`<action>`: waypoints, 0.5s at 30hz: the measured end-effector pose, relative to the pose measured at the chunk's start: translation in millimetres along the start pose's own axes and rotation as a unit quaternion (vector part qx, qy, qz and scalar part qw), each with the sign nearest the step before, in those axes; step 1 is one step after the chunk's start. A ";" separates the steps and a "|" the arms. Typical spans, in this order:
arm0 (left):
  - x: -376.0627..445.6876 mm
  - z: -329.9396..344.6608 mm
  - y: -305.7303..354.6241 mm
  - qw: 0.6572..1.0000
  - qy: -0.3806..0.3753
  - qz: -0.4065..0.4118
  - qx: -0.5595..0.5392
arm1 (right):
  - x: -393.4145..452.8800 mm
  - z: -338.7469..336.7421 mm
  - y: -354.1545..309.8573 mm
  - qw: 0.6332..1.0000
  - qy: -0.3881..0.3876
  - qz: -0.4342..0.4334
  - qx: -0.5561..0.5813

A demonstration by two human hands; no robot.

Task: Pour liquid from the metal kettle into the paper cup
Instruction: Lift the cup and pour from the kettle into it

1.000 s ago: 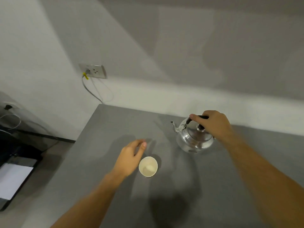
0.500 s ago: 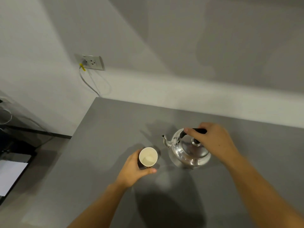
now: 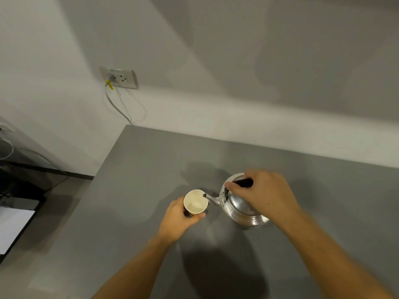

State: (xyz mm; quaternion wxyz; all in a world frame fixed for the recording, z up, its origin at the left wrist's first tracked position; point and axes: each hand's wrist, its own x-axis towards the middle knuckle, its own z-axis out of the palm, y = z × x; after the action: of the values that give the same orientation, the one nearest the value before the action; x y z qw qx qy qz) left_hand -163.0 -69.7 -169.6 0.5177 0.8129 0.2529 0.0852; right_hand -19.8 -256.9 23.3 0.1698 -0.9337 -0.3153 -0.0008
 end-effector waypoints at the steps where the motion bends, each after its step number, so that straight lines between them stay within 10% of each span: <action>1: 0.1 0.7 -0.7 1.000 0.002 -0.003 0.002 | 0.6 1.8 -3.6 1.000 0.005 -0.019 -0.018; 15: -1.8 6.1 -4.5 0.999 0.005 -0.029 -0.044 | 12.6 6.5 -50.6 0.978 -0.022 -0.093 -0.187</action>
State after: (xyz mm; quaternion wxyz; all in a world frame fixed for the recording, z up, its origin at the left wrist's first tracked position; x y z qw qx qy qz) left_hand -163.6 -74.0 -176.1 0.5542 0.7811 0.2749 0.0855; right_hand -40.2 -209.8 34.5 -0.0161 -0.9154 -0.3985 -0.0548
